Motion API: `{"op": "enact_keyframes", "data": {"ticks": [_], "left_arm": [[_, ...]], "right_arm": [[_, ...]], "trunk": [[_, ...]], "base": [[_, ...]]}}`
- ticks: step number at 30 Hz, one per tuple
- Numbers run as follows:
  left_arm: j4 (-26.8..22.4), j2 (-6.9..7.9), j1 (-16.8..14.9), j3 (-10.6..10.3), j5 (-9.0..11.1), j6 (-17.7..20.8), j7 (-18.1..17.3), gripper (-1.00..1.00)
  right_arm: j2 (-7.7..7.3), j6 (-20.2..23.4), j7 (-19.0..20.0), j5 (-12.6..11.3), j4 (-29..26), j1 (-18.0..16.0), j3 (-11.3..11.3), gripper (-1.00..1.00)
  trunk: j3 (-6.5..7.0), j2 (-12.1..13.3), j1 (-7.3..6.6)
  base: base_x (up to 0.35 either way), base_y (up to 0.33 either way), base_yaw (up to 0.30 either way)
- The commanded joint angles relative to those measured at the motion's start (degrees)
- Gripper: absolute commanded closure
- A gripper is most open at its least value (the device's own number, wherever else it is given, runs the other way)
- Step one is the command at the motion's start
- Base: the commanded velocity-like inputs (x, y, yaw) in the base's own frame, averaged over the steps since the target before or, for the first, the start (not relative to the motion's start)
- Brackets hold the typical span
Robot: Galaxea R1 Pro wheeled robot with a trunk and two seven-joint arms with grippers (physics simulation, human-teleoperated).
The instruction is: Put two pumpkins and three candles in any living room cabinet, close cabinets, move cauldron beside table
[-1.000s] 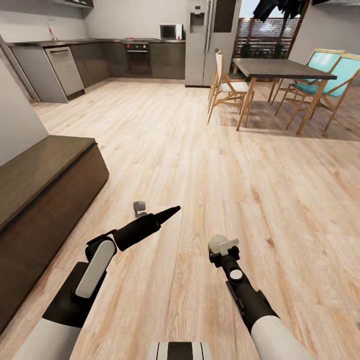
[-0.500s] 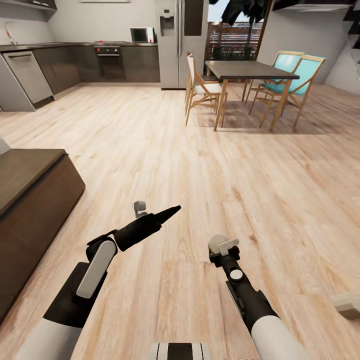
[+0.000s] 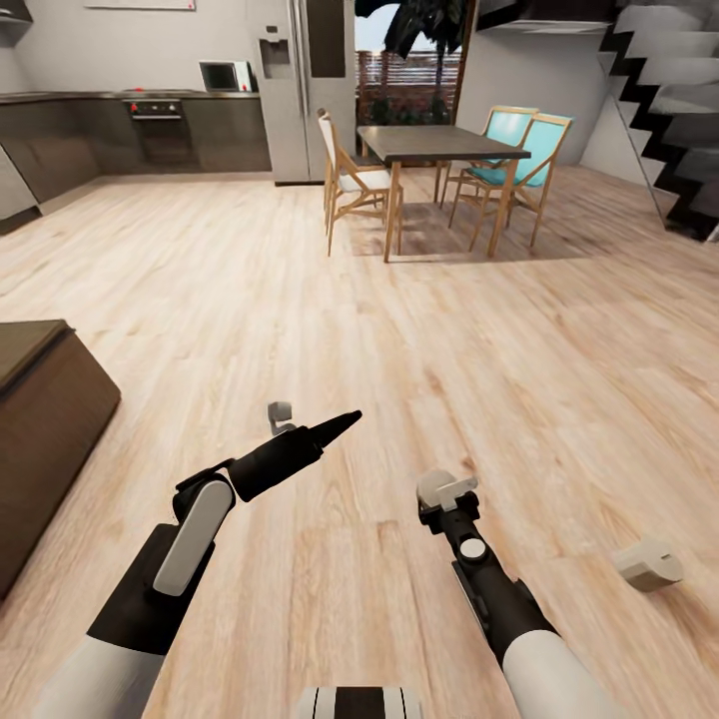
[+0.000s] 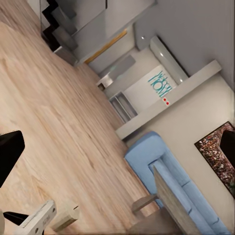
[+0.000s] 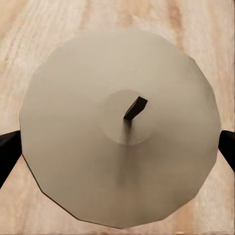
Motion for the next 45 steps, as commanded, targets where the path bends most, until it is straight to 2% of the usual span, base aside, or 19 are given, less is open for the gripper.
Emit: {"op": "enact_keyframes", "data": {"ticks": [1,13,25,28,30,34,38,39,40,42,45], "left_arm": [[0.0,0.03,0.0,0.0,0.0,0.0,0.0,-1.00],[0.0,0.06,0.0,0.0,0.1,0.0,0.1,-1.00],[0.3,0.05,0.0,0.0,0.1,0.1,0.1,-1.00],[1.8,0.07,0.0,0.1,0.0,0.0,0.1,-1.00],[2.0,0.15,0.0,0.1,0.1,0.0,0.1,-1.00],[3.5,0.33,0.0,0.2,0.0,0.0,0.2,-1.00],[9.0,0.68,0.0,0.9,-0.2,-0.1,0.4,-1.00],[11.0,0.92,0.0,1.6,-0.3,-0.2,0.4,-1.00],[13.8,1.24,0.0,3.0,-0.7,-0.8,0.9,-1.00],[15.7,1.38,0.0,4.1,-1.7,-1.6,1.8,-1.00],[19.6,1.55,0.0,6.0,-7.2,-2.6,3.8,-1.00]], "right_arm": [[0.05,0.0,0.0,0.0,0.0,0.0,0.0,1.00],[0.22,-0.5,-0.1,-0.1,0.1,0.0,0.0,1.00],[0.15,-0.2,-0.1,-0.4,0.0,0.0,-0.3,1.00],[0.02,-0.2,-0.1,-2.9,0.0,0.0,-1.4,1.00],[-0.05,-0.2,-0.2,-3.7,-0.1,0.0,-1.6,1.00],[0.01,-0.1,-0.2,-4.4,0.0,0.0,-1.7,1.00],[0.01,-0.1,-0.2,-4.5,-0.1,0.0,-1.8,1.00],[0.00,-0.1,-0.2,-4.5,-0.1,0.0,-1.8,1.00],[-0.05,-0.1,-0.2,-4.5,-0.1,0.0,-1.8,1.00],[-0.07,-0.1,-0.2,-4.5,-0.2,0.0,-1.9,1.00],[-0.09,-0.1,-0.2,-4.5,-0.2,0.0,-3.0,1.00]], "trunk": [[0.04,0.0,0.00],[0.35,0.0,0.00],[-0.05,0.0,0.00],[-0.15,0.0,0.00],[-0.22,0.0,0.00],[-0.44,0.0,0.00],[-0.71,0.0,0.00],[-0.78,0.0,0.00],[-0.85,0.0,0.00],[-1.00,0.0,0.00],[-1.23,0.0,0.00]], "base": [[0.000,0.000,-0.273],[0.000,0.000,-0.198],[0.000,0.000,-0.228],[0.000,0.000,-0.265],[0.000,0.000,-0.264],[0.000,0.000,-0.234],[0.000,0.000,-0.202],[0.000,0.000,-0.180],[0.000,0.000,-0.172],[0.000,0.000,-0.169],[0.000,0.000,-0.167]]}}
